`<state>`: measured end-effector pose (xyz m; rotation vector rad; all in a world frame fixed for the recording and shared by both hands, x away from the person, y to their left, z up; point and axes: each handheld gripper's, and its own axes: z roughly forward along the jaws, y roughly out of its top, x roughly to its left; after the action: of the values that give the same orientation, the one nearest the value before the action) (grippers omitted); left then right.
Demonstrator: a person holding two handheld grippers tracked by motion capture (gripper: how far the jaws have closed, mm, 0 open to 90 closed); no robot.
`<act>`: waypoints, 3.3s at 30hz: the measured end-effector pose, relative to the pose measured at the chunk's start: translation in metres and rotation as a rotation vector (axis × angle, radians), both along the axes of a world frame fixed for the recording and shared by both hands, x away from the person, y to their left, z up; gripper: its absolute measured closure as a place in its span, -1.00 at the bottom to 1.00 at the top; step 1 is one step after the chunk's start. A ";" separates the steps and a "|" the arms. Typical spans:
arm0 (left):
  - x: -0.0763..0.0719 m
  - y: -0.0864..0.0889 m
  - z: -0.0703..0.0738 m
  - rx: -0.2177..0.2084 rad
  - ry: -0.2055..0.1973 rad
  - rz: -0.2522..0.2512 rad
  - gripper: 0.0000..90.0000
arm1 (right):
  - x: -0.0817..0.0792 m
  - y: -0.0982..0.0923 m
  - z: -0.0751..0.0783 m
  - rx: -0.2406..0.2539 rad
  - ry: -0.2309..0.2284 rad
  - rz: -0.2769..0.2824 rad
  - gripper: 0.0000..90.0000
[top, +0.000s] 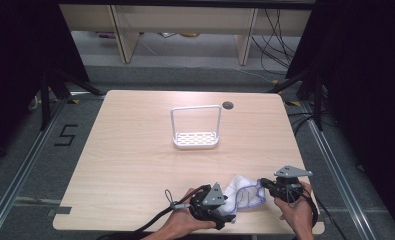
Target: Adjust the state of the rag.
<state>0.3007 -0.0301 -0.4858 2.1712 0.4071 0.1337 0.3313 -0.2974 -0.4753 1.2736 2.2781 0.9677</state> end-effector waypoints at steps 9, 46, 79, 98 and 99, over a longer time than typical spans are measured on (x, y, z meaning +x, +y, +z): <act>0.001 -0.021 -0.006 0.118 -0.169 0.039 0.15 | 0.001 0.000 -0.001 0.012 0.019 0.010 1.00; 0.016 0.146 0.109 -0.296 0.027 0.056 0.86 | -0.022 0.077 0.104 0.123 -0.164 0.261 1.00; 0.129 0.160 -0.007 0.113 -0.038 0.394 0.62 | 0.131 0.142 0.007 -0.138 0.135 0.224 0.95; 0.020 0.168 0.007 -0.055 0.117 0.328 -0.12 | 0.049 0.099 0.038 0.004 0.040 0.166 0.27; 0.010 0.165 0.005 -0.031 0.125 0.297 -0.10 | 0.045 0.097 0.036 0.017 0.035 0.166 0.27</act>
<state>0.3112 0.1344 -0.4807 2.0840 0.7980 0.1551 0.3763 -0.2001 -0.4389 1.1306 2.4389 1.0298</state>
